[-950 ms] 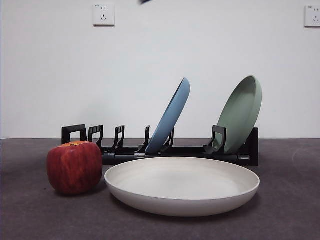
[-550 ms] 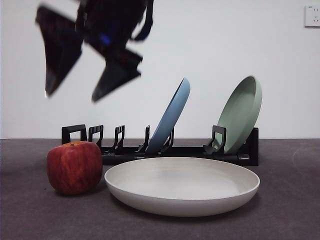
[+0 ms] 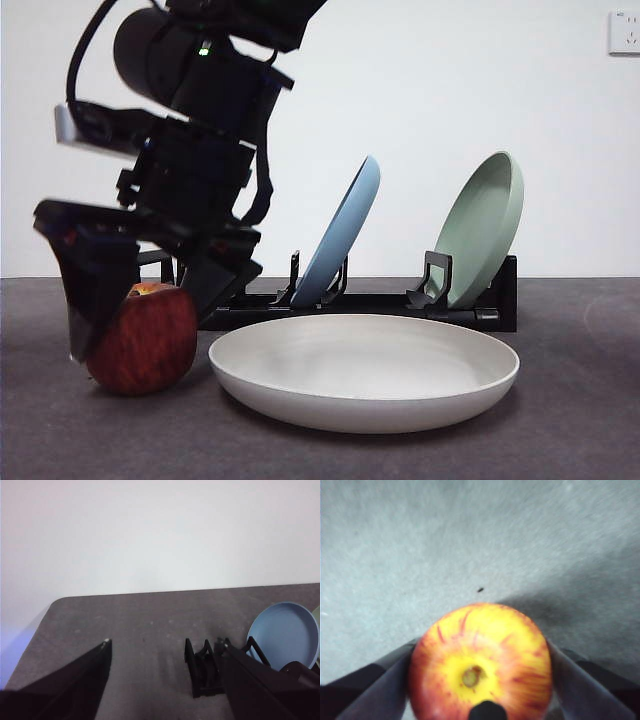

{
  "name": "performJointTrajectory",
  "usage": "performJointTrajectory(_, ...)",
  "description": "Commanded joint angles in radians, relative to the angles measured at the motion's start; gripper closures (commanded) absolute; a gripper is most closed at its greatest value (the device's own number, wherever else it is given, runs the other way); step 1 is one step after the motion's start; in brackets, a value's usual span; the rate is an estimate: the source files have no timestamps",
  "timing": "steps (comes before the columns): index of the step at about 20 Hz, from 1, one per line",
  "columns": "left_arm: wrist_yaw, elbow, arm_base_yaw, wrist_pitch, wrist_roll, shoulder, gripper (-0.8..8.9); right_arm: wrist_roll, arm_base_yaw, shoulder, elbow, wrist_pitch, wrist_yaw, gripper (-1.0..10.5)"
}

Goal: Take the yellow plate from the plate rack,put the plate on the table,take the apple from the table,put the apple in the plate

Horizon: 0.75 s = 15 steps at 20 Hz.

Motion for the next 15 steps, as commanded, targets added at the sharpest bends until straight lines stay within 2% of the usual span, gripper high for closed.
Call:
performJointTrajectory(1,-0.002,-0.005,0.004,-0.011,-0.007,-0.005,4.71,-0.004,0.008,0.022,0.003,0.002,0.002,7.9)
performJointTrajectory(2,-0.002,-0.005,0.004,-0.02,-0.007,-0.005,4.71,-0.004,0.008,0.022,0.003,0.001,0.002,9.2)
performJointTrajectory(3,-0.002,-0.005,0.004,-0.027,-0.007,-0.005,4.71,-0.004,0.008,0.022,0.003,0.002,0.002,9.6)
performJointTrajectory(9,-0.001,-0.005,0.004,-0.044,-0.006,-0.005,4.71,-0.005,0.006,-0.023,0.007,-0.003,0.006,9.6)
performJointTrajectory(15,0.005,-0.005,0.004,-0.008,-0.001,0.057,4.71,-0.004,-0.032,-0.235,0.022,-0.106,0.058,9.6)
